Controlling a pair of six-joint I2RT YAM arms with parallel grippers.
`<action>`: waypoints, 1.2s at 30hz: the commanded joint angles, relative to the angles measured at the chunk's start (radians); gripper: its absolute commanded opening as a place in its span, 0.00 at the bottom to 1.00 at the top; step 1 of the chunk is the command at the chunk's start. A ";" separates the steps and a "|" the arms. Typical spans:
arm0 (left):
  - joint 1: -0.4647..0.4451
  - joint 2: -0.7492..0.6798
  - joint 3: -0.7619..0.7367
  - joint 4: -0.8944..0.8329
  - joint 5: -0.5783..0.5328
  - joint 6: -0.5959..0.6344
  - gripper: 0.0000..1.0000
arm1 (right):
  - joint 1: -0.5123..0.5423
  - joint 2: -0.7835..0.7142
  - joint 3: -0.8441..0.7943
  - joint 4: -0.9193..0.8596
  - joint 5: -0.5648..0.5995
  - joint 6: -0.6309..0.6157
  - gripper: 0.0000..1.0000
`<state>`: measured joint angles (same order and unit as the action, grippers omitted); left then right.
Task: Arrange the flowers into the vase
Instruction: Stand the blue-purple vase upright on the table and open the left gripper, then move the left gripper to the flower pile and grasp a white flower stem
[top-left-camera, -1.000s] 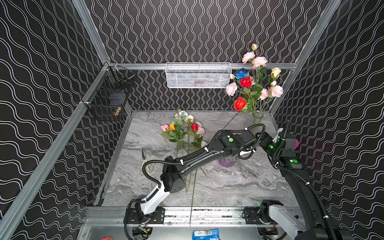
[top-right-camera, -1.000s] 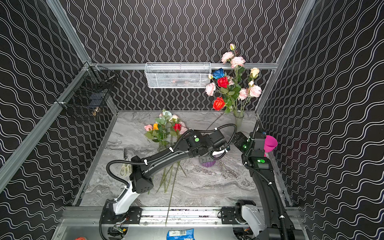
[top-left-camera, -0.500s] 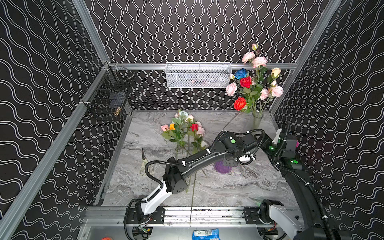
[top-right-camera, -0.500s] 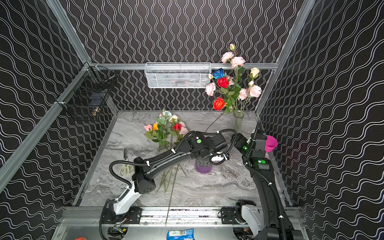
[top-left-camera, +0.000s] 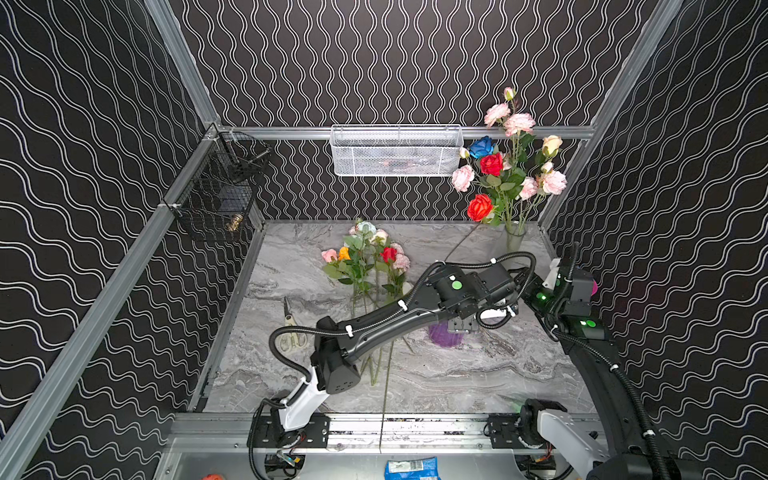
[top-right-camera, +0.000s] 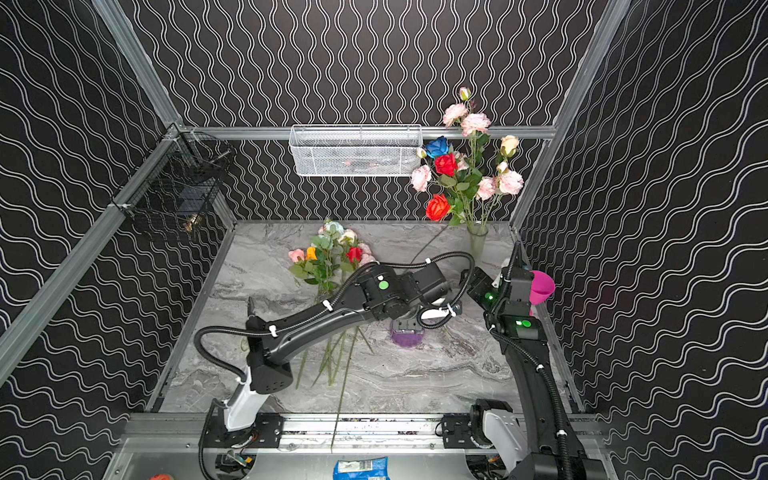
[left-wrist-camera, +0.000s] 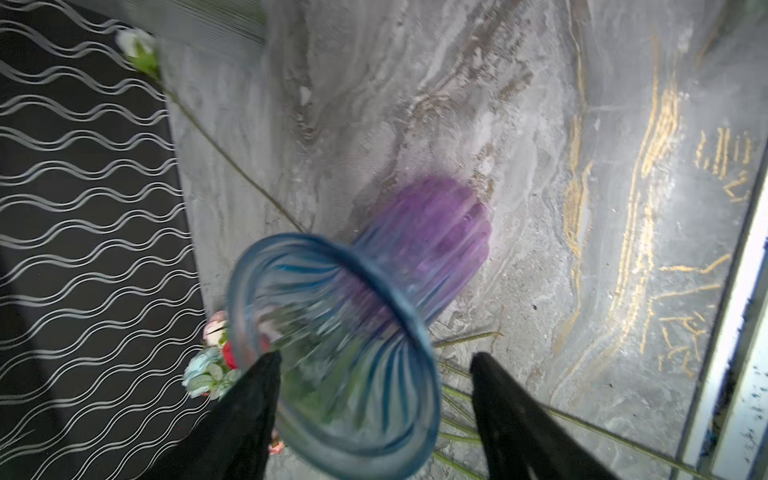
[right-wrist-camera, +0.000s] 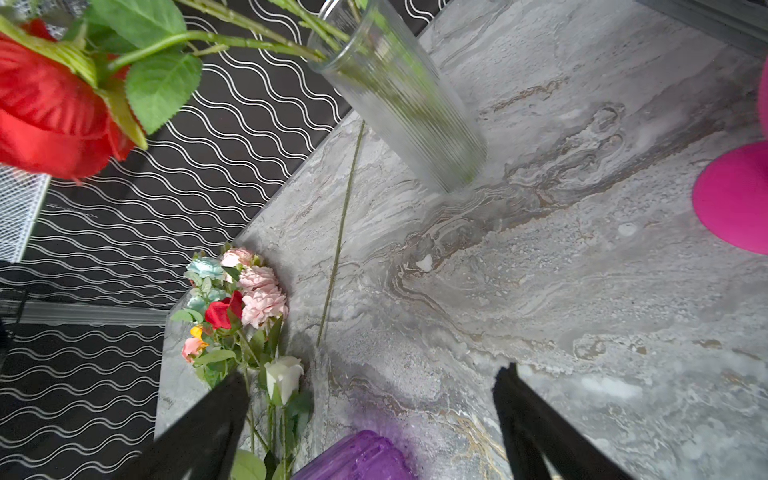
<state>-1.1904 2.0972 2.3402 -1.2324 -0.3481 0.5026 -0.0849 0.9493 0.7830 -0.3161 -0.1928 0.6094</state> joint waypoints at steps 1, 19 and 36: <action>-0.002 -0.137 -0.095 0.181 -0.045 0.005 0.78 | 0.001 -0.008 0.015 -0.010 -0.010 -0.016 0.94; 0.749 -0.781 -1.149 0.810 0.294 -0.870 0.52 | 0.021 -0.113 -0.102 0.019 -0.146 -0.045 0.70; 0.857 -0.217 -1.121 0.996 0.496 -0.889 0.43 | 0.036 -0.079 -0.127 0.011 -0.177 -0.064 0.69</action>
<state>-0.3332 1.8687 1.2350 -0.2905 0.0929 -0.3870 -0.0513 0.8696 0.6422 -0.3122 -0.3641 0.5625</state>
